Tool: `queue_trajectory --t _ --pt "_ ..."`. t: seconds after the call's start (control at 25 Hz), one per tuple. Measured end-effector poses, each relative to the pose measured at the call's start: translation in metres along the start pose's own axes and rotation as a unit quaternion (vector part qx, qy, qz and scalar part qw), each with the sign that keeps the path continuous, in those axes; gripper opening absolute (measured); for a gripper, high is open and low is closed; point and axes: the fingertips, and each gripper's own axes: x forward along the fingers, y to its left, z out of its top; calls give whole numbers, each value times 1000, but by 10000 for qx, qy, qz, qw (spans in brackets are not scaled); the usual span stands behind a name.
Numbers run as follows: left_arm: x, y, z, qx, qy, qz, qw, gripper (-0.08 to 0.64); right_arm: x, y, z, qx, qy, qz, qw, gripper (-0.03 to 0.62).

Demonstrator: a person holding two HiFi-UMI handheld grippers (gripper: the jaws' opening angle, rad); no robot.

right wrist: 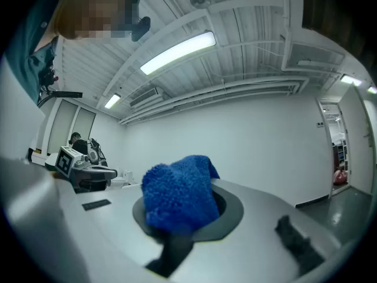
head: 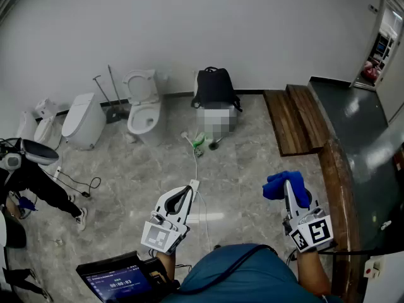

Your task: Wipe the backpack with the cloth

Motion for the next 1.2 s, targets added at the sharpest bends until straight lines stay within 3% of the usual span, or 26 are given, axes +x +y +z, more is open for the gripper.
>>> queue_trajectory --t 0.28,0.6,0.8,1.0,1.2 --pt "11 13 -15 -78 46 -30 10000 3 13 -9 -8 -69 96 -40 9999 20" --pt "74 32 -52 -130 381 -124 9991 3 72 -65 -36 61 133 -37 9999 20" --pt "139 60 -77 -123 652 -118 9977 3 144 -114 -63 239 224 69 9994 20" --pt "226 80 -102 -59 910 -154 9957 3 220 -161 -92 470 286 431 9976 20" --pt "310 98 -106 74 906 -135 9958 3 290 -201 -117 418 469 870 9942 20"
